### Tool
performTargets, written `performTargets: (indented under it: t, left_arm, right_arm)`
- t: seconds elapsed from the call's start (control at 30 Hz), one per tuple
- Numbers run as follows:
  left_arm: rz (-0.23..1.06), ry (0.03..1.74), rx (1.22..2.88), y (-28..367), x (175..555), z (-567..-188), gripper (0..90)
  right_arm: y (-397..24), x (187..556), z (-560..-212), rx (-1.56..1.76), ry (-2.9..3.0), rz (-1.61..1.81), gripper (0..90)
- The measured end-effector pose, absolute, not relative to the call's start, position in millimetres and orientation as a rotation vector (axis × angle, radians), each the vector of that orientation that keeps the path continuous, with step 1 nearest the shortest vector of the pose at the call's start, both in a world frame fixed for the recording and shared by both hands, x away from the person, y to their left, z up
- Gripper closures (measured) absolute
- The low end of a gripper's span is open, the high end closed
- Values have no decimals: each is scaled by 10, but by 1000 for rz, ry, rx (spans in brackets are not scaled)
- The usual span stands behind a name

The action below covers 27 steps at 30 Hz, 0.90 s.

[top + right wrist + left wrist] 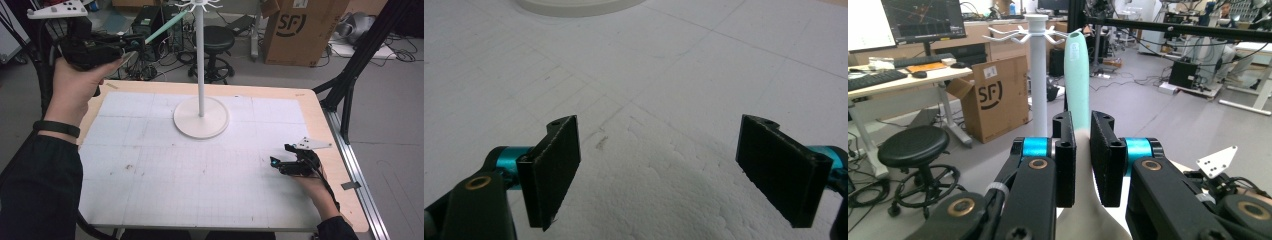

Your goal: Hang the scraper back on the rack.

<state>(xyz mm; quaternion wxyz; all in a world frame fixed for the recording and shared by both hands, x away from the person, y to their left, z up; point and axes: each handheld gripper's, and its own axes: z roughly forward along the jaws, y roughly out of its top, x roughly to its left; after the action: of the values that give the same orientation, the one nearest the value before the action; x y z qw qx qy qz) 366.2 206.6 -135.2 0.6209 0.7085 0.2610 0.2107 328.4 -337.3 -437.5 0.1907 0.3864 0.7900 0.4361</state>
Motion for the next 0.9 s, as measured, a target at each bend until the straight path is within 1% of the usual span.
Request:
performTargets:
  t: [0.5, 0.9]
  left_arm:
    - [506, 596, 1634, 1979, 3713, -1360, 813]
    - [550, 601, 1654, 1932, 3746, -1385, 812]
  right_arm:
    - [-3376, 3286, -4376, 1087, 2219, 1229, 172]
    - [-3378, 3287, -4376, 1086, 2220, 1229, 172]
